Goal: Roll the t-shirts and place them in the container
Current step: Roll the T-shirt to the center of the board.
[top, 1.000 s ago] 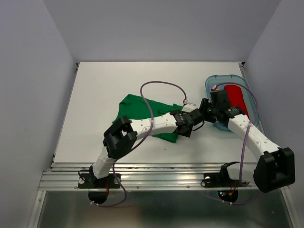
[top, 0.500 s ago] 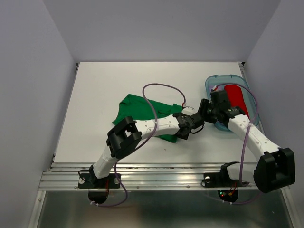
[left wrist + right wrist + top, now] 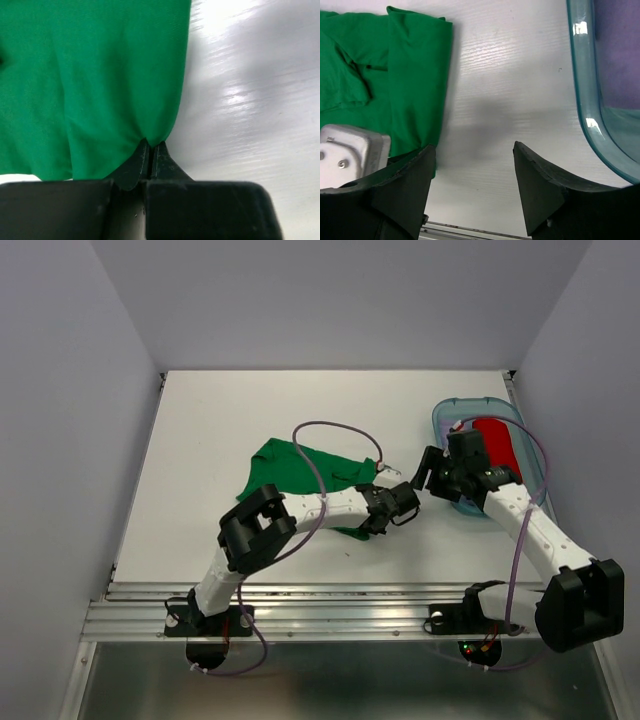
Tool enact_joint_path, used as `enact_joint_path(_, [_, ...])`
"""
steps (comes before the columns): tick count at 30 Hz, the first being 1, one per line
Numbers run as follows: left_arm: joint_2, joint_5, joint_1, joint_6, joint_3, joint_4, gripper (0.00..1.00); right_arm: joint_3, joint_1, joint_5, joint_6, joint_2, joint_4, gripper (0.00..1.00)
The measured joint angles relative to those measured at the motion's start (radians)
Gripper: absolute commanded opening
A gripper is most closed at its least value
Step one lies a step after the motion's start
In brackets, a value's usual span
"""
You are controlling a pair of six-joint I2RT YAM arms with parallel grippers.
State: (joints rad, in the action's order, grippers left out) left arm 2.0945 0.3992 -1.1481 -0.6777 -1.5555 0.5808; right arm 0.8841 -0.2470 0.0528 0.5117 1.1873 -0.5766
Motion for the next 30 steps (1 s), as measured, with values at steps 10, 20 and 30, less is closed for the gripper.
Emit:
enact_joint_path(10, [-0.302,-0.225,0.104,0.088,0.389,-0.29,0.0,0.002,0.01,0.109,0.082,0.001,0.03,0.85])
enact_joint_path(20, [-0.376,-0.443,0.147,0.102,0.503,-0.462,0.0,-0.203,-0.009,0.31,0.293,0.059,0.322,0.87])
enact_joint_path(30, [-0.411,-0.541,0.171,0.09,0.566,-0.541,0.0,-0.225,-0.055,0.324,0.369,0.216,0.499,0.88])
